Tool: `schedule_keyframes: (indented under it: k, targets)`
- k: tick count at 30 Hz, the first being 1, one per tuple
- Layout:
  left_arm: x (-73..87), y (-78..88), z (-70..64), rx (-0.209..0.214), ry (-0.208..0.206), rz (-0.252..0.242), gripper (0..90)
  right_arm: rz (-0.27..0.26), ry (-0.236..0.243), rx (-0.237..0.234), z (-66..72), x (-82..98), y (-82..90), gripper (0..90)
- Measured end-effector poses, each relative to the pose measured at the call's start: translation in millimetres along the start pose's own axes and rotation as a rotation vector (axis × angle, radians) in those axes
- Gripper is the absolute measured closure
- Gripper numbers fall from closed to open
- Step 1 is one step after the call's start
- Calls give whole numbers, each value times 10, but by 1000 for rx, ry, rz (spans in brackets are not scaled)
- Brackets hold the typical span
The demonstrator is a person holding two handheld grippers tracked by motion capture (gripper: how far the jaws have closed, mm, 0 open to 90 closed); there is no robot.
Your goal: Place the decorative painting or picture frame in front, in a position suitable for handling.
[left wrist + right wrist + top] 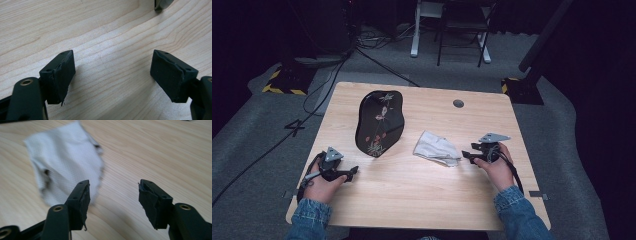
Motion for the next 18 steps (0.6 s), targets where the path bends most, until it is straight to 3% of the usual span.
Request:
schedule_keyframes:
  k: [3,5,8,12,13,18]
  targets:
    - [-1,-2,-2,0,1,-2,204,-12,73,-66,311,-239,-115,418]
    - [-2,-2,-3,0,0,-2,204,-12,82,-78,365,-276,-142,417]
    - [-2,-2,-4,1,0,-2,204,5,98,-128,599,-400,-325,413]
    - [-2,-3,-5,0,1,-3,204,34,96,-134,661,-404,-461,413]
    - [-1,-2,-4,0,0,-1,204,64,104,-140,701,-373,-561,409]
    - [-2,-1,-3,-2,0,-1,204,118,125,-146,760,-322,-688,389]
Point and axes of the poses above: each handheld gripper's, and its own axes: y roughly backward along the jaws, x roughly out of its underside, z roughly to its left, the point moved 9 cm from there along -y, roughly forward along the jaws, and after that the axes turned 8 degrees about x, right-handed, at the moved point
